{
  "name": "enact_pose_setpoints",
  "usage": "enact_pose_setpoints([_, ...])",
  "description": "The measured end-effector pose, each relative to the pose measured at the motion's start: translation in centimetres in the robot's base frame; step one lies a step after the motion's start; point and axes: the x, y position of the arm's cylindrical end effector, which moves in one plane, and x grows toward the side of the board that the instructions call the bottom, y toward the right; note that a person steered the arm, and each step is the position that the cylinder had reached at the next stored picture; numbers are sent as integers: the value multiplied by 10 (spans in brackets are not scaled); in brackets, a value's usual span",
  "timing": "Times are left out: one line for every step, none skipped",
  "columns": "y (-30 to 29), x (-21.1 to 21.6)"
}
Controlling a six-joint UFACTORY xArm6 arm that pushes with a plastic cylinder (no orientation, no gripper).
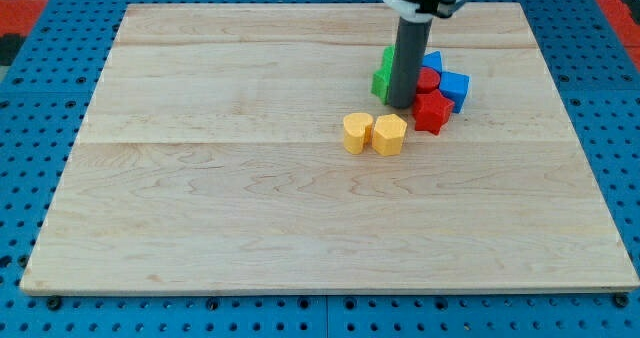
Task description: Move your arm towards the blue cube
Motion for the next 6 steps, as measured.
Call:
enact_pose_setpoints([-5, -38])
enact_pose_setpoints([-12, -75])
enact_pose_setpoints([-12, -102])
enact_pose_setpoints([43, -81])
enact_pose_setpoints([87, -35])
enact_pose_setpoints([145, 4])
